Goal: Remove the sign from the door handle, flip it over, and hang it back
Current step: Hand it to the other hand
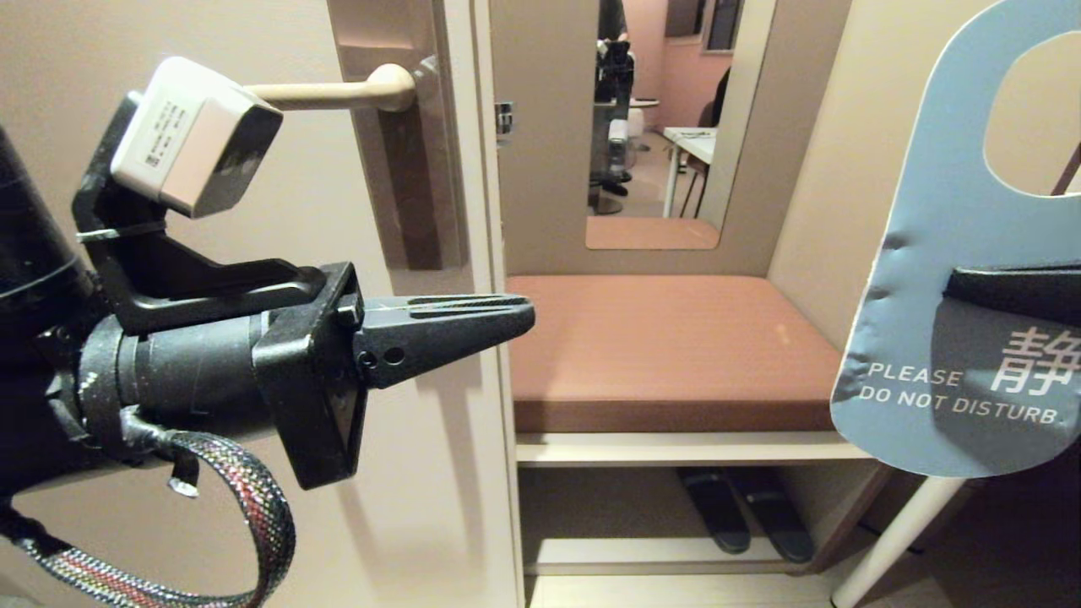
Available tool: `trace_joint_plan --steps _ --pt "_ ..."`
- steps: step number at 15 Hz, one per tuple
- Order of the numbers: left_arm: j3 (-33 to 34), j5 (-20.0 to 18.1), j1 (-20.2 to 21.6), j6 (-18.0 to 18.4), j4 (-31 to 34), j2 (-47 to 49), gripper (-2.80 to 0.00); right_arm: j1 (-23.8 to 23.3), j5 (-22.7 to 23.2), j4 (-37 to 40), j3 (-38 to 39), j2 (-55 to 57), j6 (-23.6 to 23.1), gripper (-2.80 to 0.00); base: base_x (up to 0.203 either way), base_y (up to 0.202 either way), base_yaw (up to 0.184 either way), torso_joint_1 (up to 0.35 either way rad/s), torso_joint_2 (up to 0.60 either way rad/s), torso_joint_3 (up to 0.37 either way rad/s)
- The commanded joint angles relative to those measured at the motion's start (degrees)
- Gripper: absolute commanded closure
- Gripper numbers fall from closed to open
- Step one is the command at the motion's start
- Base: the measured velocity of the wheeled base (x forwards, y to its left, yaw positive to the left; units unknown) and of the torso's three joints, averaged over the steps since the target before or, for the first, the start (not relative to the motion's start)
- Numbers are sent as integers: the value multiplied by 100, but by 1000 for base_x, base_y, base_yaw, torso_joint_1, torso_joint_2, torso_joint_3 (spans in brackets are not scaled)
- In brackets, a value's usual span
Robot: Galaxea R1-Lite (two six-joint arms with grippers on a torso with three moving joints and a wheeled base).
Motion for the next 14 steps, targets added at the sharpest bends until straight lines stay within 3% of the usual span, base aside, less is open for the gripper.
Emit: trace_joint_plan --steps 1,3,4,12,14 --pt "-6 -17 -124 -3 -36 83 0 290 31 -3 -104 210 3 0 0 0 0 0 0 0" --pt "3 -10 -250 -11 -42 74 0 483 31 -3 -118 283 3 0 0 0 0 0 0 0" --pt "3 -8 -275 -3 -41 65 -280 514 31 -3 -119 311 3 0 0 0 0 0 0 0" --pt "-92 10 -362 33 -29 91 -280 590 22 -240 -119 528 -14 0 0 0 0 0 0 0" --pt "-176 10 -392 40 -32 170 -280 786 22 -240 -127 556 -14 0 0 0 0 0 0 0"
